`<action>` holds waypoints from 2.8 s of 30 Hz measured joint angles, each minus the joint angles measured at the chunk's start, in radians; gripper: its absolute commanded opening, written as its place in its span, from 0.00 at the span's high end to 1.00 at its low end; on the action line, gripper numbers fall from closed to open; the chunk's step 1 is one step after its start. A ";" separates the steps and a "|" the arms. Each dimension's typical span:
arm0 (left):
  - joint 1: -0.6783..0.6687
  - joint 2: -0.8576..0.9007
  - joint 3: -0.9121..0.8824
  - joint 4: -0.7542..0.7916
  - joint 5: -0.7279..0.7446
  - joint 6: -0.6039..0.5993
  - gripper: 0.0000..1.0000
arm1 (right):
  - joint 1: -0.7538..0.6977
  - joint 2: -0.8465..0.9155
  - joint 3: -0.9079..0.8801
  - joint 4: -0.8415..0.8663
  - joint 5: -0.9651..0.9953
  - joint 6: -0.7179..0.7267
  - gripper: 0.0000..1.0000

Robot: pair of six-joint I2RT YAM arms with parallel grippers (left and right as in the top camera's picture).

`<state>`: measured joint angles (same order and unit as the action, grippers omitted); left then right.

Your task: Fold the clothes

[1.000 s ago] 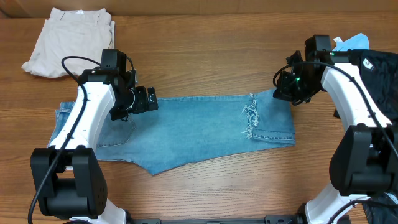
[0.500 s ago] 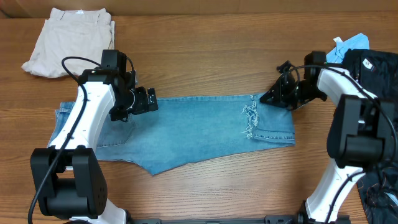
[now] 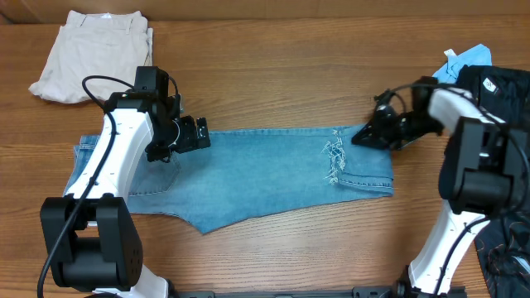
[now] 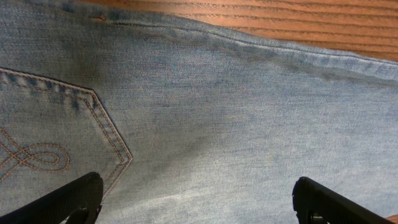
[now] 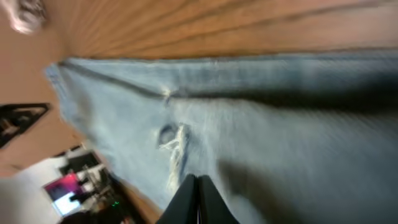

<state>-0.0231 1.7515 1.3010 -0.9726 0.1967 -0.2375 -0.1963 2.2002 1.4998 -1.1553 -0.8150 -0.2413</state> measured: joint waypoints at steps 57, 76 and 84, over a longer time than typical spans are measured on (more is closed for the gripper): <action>0.000 0.000 -0.001 -0.014 0.000 0.000 0.00 | -0.110 -0.083 -0.083 0.006 0.109 0.078 0.03; 0.000 0.000 -0.001 -0.015 0.000 0.000 0.00 | -0.216 -0.086 0.084 -0.225 0.188 -0.043 0.06; 0.000 0.000 -0.001 -0.015 0.000 0.000 0.00 | -0.222 -0.088 -0.019 -0.103 0.254 -0.021 0.08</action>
<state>-0.0231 1.7515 1.3003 -0.9874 0.1967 -0.2371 -0.4179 2.1124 1.4807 -1.2587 -0.5606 -0.2619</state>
